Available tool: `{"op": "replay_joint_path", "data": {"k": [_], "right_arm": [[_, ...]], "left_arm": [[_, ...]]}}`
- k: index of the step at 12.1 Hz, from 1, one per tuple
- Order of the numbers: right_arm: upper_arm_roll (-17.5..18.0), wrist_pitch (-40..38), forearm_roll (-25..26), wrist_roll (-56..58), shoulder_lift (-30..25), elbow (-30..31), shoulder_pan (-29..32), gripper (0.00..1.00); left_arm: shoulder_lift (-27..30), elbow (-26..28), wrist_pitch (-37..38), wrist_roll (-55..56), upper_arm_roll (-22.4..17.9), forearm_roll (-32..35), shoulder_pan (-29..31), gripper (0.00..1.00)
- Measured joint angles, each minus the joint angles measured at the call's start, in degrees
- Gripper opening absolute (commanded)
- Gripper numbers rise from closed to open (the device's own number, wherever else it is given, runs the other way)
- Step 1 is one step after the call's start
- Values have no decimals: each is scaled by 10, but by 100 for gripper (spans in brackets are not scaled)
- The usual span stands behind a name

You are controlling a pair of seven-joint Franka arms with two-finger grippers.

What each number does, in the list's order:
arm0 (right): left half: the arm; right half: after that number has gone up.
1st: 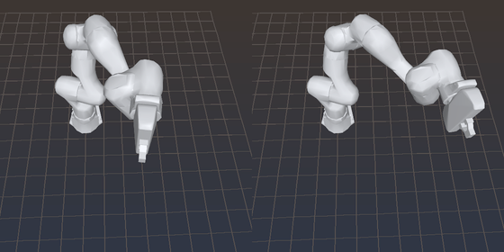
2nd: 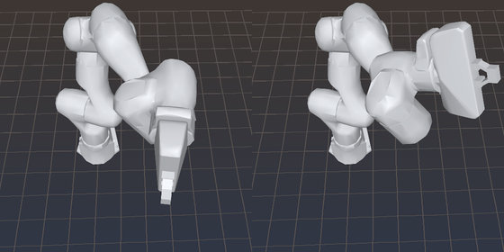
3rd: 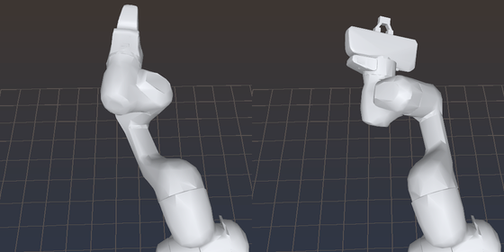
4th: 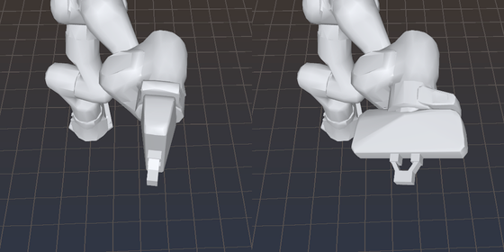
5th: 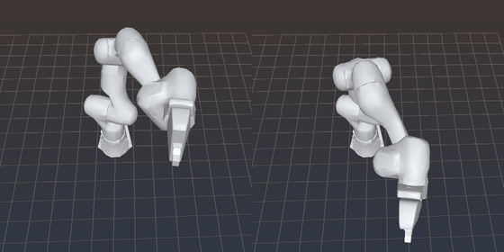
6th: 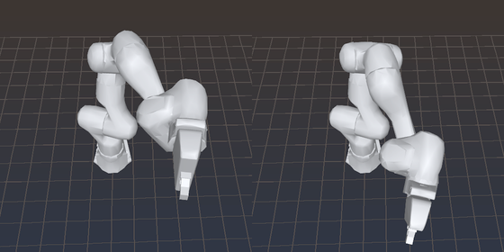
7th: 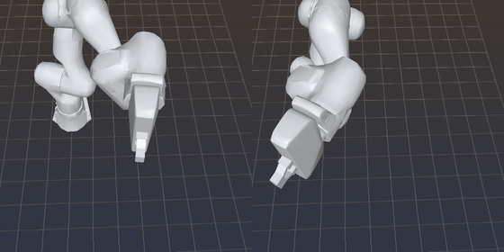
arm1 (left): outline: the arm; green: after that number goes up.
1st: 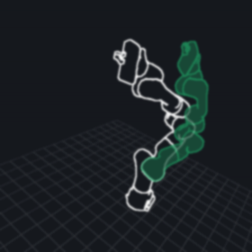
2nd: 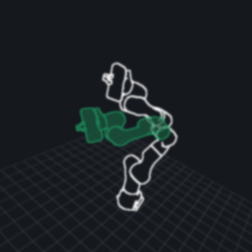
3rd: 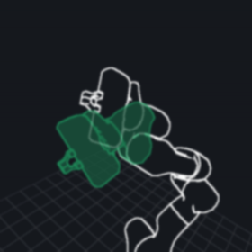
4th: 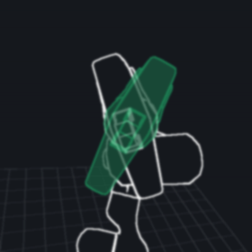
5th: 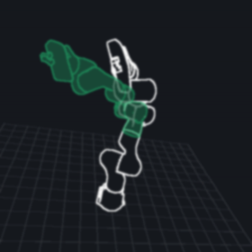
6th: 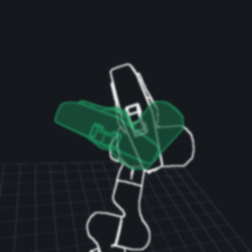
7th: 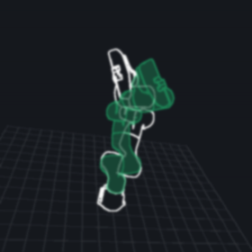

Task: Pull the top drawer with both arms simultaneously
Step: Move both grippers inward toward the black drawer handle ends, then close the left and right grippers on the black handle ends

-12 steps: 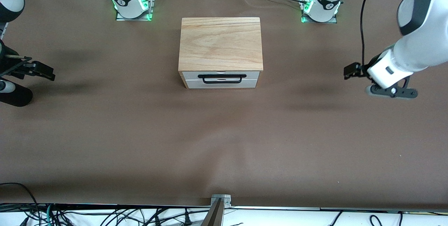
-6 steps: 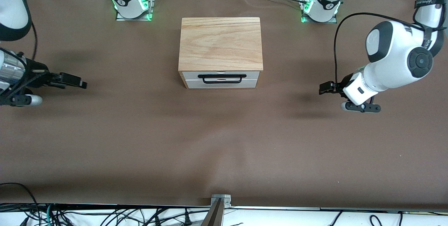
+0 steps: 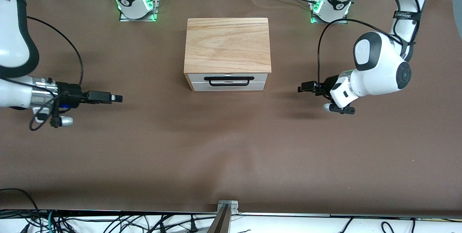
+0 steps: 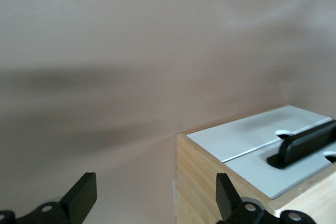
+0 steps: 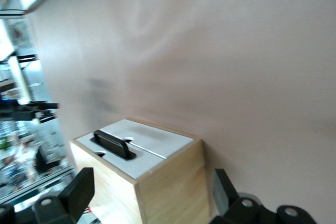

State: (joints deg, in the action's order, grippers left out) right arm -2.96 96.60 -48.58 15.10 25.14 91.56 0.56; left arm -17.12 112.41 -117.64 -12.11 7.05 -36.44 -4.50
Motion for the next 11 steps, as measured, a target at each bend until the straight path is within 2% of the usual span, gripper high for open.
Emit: {"op": "replay_joint_path", "data": {"k": [2,5,9,11], "right_arm": [[1,1,-69,59,35,9,-7,100],[2,1,-175,162,72,38,-36,100],[3,5,-300,242,93,74,-91,100],[3,12,-340,275,96,96,-113,100]], "left_arm": [[-25,4,-1,-81,0,-91,0,100],[-67,28,3,-283,1,-260,-3,100],[-121,35,91,-449,2,-401,-4,100],[-146,35,150,-494,3,-479,-8,100]]}}
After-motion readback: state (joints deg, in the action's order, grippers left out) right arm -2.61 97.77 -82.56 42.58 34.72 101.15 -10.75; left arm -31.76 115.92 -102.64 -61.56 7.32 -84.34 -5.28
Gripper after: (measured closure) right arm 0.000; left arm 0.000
